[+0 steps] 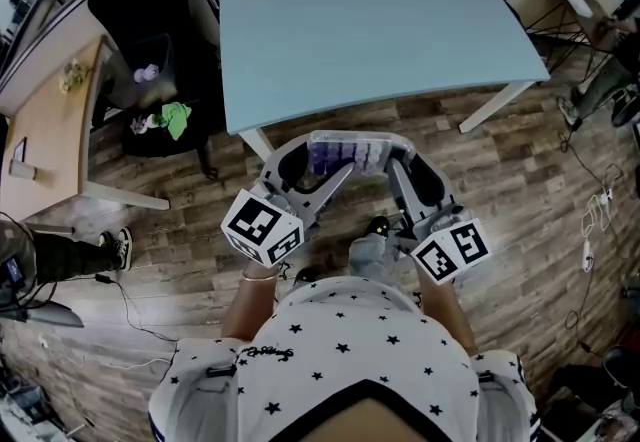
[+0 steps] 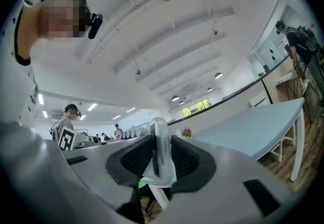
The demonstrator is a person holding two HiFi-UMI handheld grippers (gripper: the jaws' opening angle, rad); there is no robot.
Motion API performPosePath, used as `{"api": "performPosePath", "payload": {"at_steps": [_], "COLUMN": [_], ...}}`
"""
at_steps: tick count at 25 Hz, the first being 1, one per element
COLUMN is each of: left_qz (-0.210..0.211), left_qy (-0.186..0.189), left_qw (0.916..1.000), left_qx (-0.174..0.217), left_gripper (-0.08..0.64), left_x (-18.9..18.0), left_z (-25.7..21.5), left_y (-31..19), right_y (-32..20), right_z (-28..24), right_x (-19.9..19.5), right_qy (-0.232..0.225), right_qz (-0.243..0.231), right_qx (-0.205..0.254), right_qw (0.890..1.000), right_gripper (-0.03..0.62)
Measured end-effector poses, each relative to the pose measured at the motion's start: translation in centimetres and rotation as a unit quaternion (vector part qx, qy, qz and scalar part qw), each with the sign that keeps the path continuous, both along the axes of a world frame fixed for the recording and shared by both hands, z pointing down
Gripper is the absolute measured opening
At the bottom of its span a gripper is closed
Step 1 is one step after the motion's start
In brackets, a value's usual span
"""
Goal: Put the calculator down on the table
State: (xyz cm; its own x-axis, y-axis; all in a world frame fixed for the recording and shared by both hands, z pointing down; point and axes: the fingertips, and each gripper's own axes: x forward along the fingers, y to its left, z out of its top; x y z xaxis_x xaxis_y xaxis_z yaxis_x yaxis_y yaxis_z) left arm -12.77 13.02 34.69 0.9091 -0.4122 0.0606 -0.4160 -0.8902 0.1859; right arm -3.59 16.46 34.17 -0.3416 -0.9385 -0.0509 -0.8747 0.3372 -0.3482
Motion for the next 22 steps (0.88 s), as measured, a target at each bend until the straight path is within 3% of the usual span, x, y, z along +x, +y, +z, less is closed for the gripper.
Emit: {"api": "performPosePath", "payload": {"at_steps": [9, 22], "left_qz": [0.007, -0.039], "left_qy": [-0.016, -0.037], "left_qw": [0.9998, 0.9985], "left_qx": [-0.003, 0.011], "left_gripper": [0.264, 0.264], "left_x": [8.5, 11.7], "left_z": [-0.1, -0.6], "left_y": [-3.4, -5.1], "right_y": [-3.3, -5.9], "right_z": [0.2, 0.0], "right_x": [8.5, 12.0], "right_qy": [-0.012, -0.031], "right_qz": [0.008, -0.035], "right_qx": [-0.008, 0.007], "right_qw": [1.0, 0.999], "right_gripper": [0.097, 0.097]}}
